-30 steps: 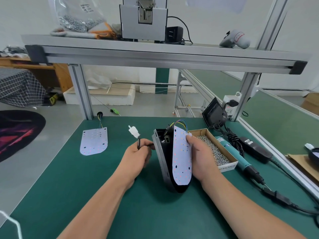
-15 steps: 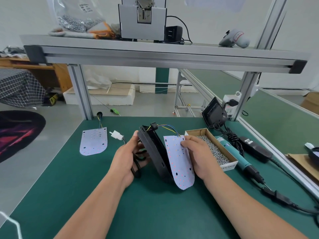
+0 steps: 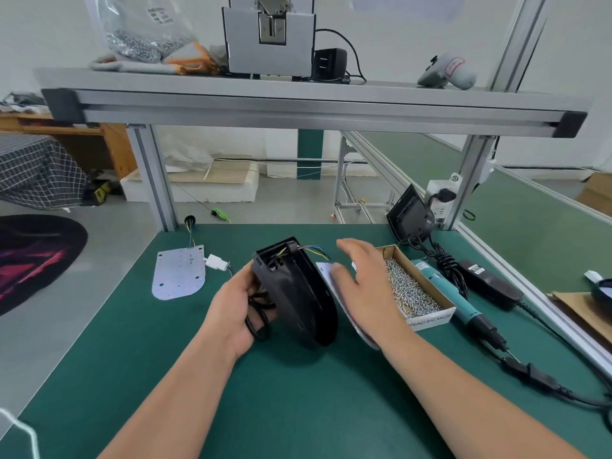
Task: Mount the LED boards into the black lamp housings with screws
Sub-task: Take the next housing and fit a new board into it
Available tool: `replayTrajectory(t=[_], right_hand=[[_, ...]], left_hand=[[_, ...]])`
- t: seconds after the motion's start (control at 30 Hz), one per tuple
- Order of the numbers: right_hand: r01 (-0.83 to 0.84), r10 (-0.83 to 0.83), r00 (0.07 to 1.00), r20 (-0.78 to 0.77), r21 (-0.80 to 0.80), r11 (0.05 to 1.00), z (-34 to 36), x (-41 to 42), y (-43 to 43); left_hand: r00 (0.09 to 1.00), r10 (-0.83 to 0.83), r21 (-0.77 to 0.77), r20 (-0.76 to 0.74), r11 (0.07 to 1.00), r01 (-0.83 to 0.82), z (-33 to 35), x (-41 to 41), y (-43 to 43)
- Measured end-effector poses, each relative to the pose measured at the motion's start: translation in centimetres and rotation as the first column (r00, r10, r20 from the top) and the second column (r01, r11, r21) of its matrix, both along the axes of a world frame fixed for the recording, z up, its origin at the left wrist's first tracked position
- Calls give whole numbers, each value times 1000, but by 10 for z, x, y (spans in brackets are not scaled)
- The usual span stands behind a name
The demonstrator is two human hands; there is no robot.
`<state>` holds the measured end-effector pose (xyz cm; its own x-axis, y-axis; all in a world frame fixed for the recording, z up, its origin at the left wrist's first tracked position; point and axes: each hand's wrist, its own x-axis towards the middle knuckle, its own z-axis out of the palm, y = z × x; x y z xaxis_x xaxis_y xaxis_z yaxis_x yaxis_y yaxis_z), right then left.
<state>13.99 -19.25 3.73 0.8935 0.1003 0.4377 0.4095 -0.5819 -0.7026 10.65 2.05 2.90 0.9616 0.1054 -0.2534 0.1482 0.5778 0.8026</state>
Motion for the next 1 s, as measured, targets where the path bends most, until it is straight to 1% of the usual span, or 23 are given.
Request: replayTrajectory(t=[0.1, 0.2, 0.27, 0.3, 0.4, 0.63, 0.7, 0.8, 0.9, 1.0], right_hand=[[-82, 86, 990, 114, -38, 996, 11, -12, 20], [-152, 162, 981, 109, -100, 983, 19, -17, 38], [-137, 153, 983, 98, -148, 979, 19, -16, 47], [-123, 137, 987, 85, -147, 981, 20, -14, 51], [-116, 117, 993, 26, -35, 993, 24, -6, 59], [-148, 148, 989, 0, 2, 989, 11, -4, 59], [-141, 141, 989, 31, -6, 990, 9, -6, 60], [-101, 108, 983, 146, -55, 993, 7, -12, 62], [-170, 166, 974, 154, 13, 985, 8, -15, 62], [-242, 237, 969, 64, 77, 967, 13, -13, 61]], left_hand=[[999, -3, 32, 32, 999, 2, -2, 0, -1], [999, 8, 44, 54, 999, -10, -1, -2, -1], [998, 3, 37, 61, 999, -5, 0, -3, 1], [998, 5, 28, 62, 1000, -7, 0, -3, 2], [997, 10, -18, 71, 1000, -9, 1, -4, 2], [998, -42, -60, 52, 997, 45, -1, -5, 7], [998, -41, -62, 54, 997, 44, -3, -4, 7], [996, -17, -61, 90, 998, 23, -4, -3, 6], [994, -39, -41, 106, 998, 43, -5, -3, 7], [992, -73, -42, 101, 996, 78, -7, -3, 9]])
